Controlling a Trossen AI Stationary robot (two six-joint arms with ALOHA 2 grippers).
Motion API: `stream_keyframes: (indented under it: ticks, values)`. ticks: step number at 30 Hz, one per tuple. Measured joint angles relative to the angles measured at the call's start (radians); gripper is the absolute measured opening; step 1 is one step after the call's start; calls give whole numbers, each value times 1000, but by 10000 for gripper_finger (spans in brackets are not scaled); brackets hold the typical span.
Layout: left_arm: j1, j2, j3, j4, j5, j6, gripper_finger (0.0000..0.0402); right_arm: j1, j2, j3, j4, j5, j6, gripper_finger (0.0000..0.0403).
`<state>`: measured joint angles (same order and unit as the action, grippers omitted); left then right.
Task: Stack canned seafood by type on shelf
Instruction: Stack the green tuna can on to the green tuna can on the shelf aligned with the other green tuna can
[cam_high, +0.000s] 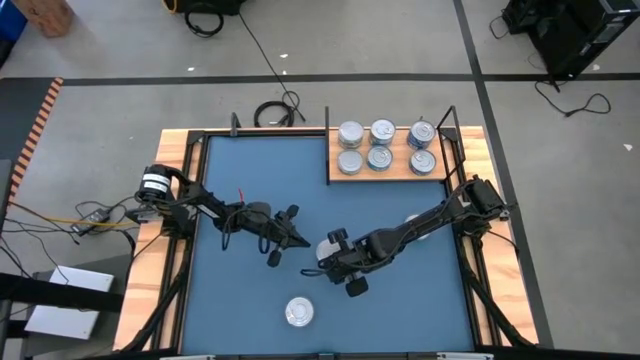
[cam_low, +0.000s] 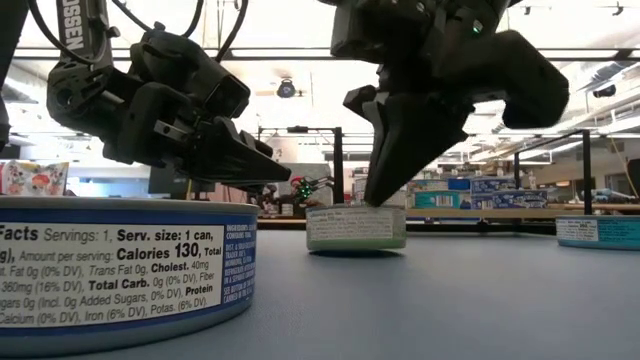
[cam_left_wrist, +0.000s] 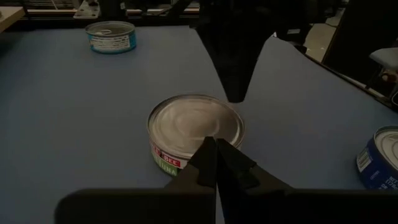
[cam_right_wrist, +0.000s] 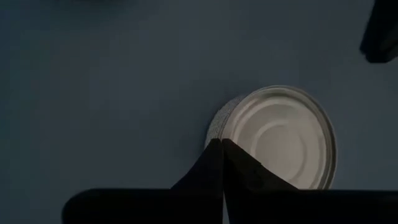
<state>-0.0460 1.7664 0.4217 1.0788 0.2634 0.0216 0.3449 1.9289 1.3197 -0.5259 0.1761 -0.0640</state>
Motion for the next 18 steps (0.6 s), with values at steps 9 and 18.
stream_keyframes:
  ticks: [9, 18]
  values:
    - [0, 0, 0, -4, 0, 0, 6, -24, -1, 58, -8, -47, 110, 2]
    - [0, 0, 0, -6, 0, 0, 6, -75, -1, 74, -38, -92, 272, 3]
